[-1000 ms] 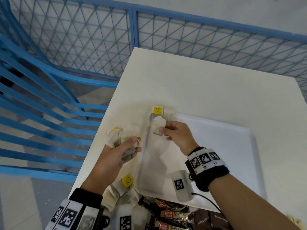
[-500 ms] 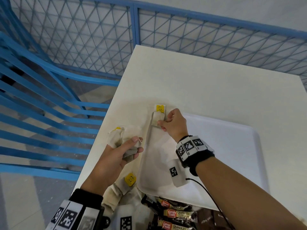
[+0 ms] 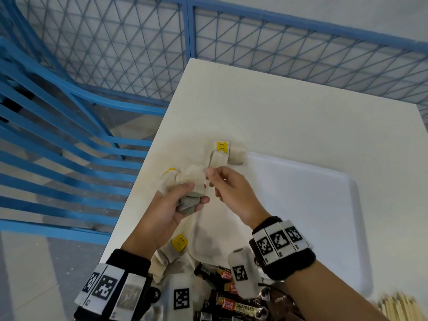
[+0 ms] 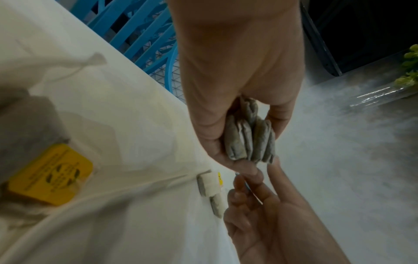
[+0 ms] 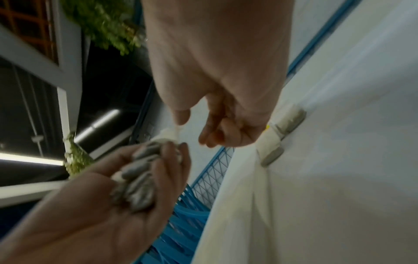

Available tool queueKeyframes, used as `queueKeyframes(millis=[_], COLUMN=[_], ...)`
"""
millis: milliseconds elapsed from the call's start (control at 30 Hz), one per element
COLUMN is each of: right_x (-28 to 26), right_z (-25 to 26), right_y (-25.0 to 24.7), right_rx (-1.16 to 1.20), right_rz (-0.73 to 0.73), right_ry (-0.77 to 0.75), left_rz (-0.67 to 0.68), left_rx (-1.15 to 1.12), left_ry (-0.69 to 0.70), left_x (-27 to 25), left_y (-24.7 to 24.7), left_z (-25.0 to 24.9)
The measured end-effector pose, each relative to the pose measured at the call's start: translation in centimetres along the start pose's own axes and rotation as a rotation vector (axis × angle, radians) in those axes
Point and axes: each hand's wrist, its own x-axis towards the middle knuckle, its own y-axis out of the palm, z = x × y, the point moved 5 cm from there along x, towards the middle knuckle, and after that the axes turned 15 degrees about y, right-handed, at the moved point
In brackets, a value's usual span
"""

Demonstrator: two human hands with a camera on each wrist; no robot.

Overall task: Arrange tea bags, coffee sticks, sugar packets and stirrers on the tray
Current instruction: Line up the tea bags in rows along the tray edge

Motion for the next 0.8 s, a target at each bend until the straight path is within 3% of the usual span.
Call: queueKeyframes(millis=[167,533,667,800], right_x=[-1.4,-1.9,-2.3,-1.6], right_z=[0.4,-0.4,-0.6,-1.4], right_y=[0.1,-0.5,-0.3,-1.2], right_rx=[0.120,0.462,0.396,0.400], right_rz=[0.028,0.143,0.154,0.066], right_ry=[-0.056,0.002,-0.098,-0.082], left_rz=[0.050,-0.066,-0.131,-0.168], left_rx=[0.117,0.215,0.177,0.172], left_ry=[0.042,0.117,0.109,0.102], left_x=[-0.2,0.2,0.4,0.3], left_y=[0.6,0.4,0.1,-0.2], left_z=[0.0,0.3,0.6,0.8])
